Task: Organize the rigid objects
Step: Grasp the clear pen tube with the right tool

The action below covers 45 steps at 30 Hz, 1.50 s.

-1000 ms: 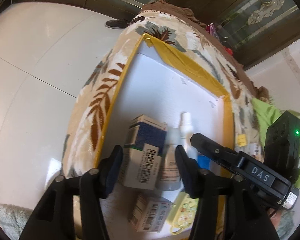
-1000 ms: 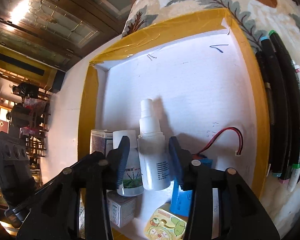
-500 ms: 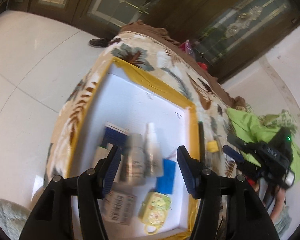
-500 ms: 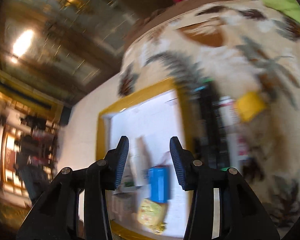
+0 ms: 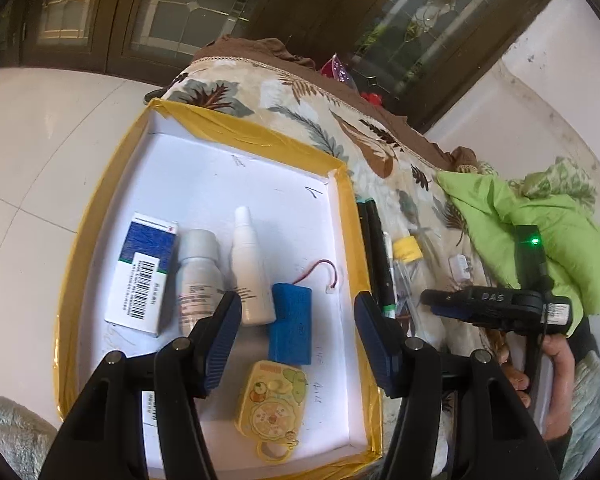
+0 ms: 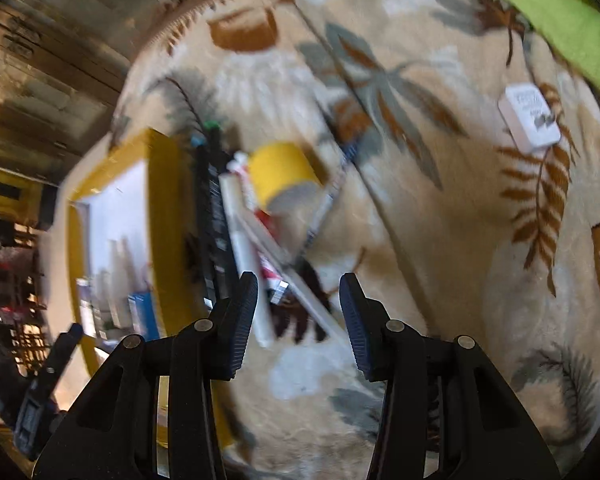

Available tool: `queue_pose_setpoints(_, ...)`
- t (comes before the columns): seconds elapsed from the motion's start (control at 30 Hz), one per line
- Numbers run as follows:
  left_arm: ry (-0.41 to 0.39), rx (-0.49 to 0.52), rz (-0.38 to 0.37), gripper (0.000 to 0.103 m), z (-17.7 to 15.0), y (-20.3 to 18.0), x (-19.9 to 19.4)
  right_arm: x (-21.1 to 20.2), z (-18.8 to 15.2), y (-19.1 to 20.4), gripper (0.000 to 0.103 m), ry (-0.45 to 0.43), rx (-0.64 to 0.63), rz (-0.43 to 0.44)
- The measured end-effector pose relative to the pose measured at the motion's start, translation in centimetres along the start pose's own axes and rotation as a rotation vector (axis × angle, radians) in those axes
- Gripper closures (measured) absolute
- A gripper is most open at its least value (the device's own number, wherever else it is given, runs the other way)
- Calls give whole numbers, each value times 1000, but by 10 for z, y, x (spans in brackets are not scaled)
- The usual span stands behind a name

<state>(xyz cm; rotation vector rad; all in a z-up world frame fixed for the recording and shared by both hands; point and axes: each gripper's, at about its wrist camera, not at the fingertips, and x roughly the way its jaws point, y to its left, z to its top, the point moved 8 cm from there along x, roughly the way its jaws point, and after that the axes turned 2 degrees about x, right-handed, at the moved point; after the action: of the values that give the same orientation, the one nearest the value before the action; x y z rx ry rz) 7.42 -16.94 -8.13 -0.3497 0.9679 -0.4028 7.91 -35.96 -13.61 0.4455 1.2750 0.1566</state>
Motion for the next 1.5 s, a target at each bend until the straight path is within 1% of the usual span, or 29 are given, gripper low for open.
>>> queue_pose_setpoints(0.07, -7, 15, 4, 44, 0, -5, -2, 11, -3, -1, 60, 28, -23, 6)
queue_pose_setpoints(0.13, -5, 23, -2, 44, 0, -8, -3, 21, -5, -4, 60, 59, -32, -8)
queue_pose_setpoints(0.23, 0, 22, -4, 44, -4, -14, -4, 30, -9, -8, 69, 72, -56, -42)
queue_pose_setpoints(0.27, 2, 21, -10, 44, -5, -18, -5, 30, -10, -9, 77, 68, -61, -55)
queue_pose_setpoints(0.3, 5, 23, -15, 44, -7, -22, -6, 29, -10, -11, 82, 66, -60, -66)
queue_pose_setpoints(0.4, 25, 48, -27, 44, -14, -38, -7, 22, -18, -8, 89, 62, -78, -41)
queue_pose_setpoints(0.47, 40, 61, -40, 44, -18, -48, -7, 19, -29, -4, 95, 70, -91, -8)
queue_pose_setpoints(0.5, 56, 73, -47, 44, -21, -57, -6, 18, -31, -7, 95, 68, -79, -4)
queue_pose_setpoints(0.57, 79, 92, -44, 44, -27, -69, -3, 6, -29, -24, 95, 16, -2, -1)
queue_pose_setpoints(0.63, 104, 95, -51, 44, -34, -78, -2, -4, -26, -38, 95, -22, 66, 53)
queue_pose_setpoints(0.67, 123, 94, -63, 44, -37, -86, -1, -6, -25, -44, 95, -31, 92, 68)
queue_pose_setpoints(0.73, 149, 94, -61, 44, -43, -94, 0, 0, -25, -52, 95, -19, 115, 63)
queue_pose_setpoints(0.8, 166, 103, -59, 44, -48, -102, 0, 11, -27, -51, 95, 13, 109, 52)
queue_pose_setpoints(0.87, 175, 107, -57, 44, -53, -109, -4, 17, -26, -48, 95, 23, 96, 43)
queue_pose_setpoints(1.0, 198, 122, -38, 44, -63, -115, -6, 21, -27, -46, 95, 18, 102, 48)
queue_pose_setpoints(1.07, 207, 126, -34, 44, -67, -119, -8, 25, -24, -44, 95, 15, 122, 64)
queue_pose_setpoints(1.13, 208, 128, -30, 44, -70, -121, -10, 25, -24, -47, 95, 13, 130, 75)
queue_pose_setpoints(1.33, 206, 106, -33, 44, -77, -123, -16, 23, -23, -48, 95, -7, 98, 46)
queue_pose_setpoints(1.5, 203, 94, -40, 44, -78, -123, -19, 19, -25, -49, 95, -13, 136, 76)
